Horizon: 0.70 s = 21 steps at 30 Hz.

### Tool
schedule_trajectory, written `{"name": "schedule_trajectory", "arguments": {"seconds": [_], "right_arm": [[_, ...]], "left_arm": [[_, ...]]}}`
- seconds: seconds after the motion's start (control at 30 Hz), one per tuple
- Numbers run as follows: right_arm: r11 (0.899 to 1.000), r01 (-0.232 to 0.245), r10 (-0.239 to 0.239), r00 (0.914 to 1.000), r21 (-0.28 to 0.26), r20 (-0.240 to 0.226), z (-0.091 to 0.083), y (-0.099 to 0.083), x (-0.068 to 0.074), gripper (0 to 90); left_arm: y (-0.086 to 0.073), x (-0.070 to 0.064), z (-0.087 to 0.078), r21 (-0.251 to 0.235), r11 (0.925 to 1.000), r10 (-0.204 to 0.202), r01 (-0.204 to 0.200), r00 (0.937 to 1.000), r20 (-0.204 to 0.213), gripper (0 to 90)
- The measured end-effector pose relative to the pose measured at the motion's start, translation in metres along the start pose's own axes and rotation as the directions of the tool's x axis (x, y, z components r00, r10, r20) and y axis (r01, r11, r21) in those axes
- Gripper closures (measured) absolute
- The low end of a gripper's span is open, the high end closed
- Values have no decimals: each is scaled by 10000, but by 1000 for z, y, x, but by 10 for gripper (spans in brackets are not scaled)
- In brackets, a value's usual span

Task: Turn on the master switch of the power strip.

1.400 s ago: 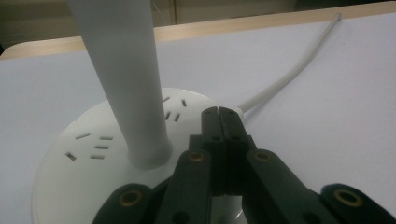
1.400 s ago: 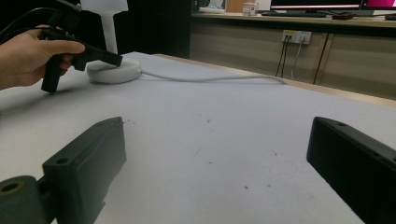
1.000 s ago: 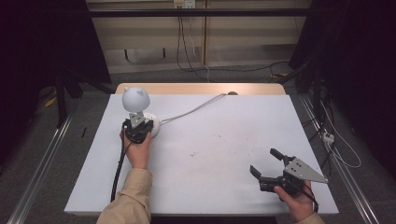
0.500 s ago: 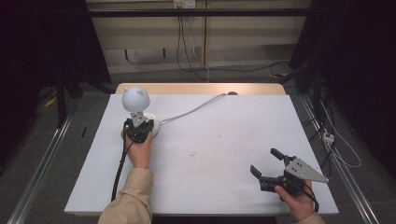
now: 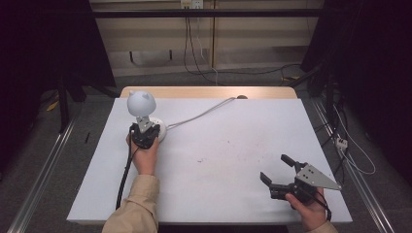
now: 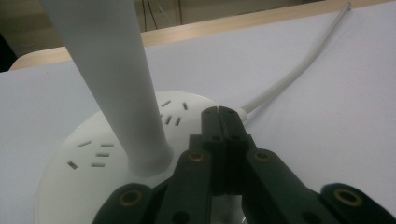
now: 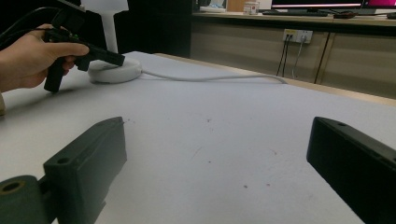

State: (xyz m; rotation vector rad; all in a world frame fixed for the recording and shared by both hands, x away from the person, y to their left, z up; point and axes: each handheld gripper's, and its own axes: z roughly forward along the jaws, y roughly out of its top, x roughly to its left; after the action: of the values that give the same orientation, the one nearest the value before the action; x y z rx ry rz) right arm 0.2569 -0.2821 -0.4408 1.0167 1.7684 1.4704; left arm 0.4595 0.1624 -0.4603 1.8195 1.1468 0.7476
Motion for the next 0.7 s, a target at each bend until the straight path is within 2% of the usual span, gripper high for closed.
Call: {"name": "schedule_trajectory", "arguments": {"seconds": [0.13, 0.3, 0.33, 0.43, 0.7], "right_arm": [[10000, 0, 0, 10000, -16, 5, 0, 0, 0, 42], [10000, -34, 34, 10000, -39, 43, -1, 1, -1, 42], [10000, -35, 35, 10000, -42, 45, -1, 1, -1, 42], [10000, -33, 34, 10000, -50, 42, -1, 1, -1, 42], [10000, -56, 56, 10000, -60, 59, -2, 1, -1, 42]], "left_arm": [[0, 0, 0, 34, 10000, 68, -68, 10000, 5, 900], [0, -2, 1, -96, 9999, -62, 61, 10000, -40, 900], [0, -1, 0, 65, 9999, 155, -155, 9999, -56, 900], [0, -2, 0, 62, 9997, 244, -243, 9996, -115, 900], [0, -1, 0, 90, 9999, 147, -146, 9999, -89, 900]]}}
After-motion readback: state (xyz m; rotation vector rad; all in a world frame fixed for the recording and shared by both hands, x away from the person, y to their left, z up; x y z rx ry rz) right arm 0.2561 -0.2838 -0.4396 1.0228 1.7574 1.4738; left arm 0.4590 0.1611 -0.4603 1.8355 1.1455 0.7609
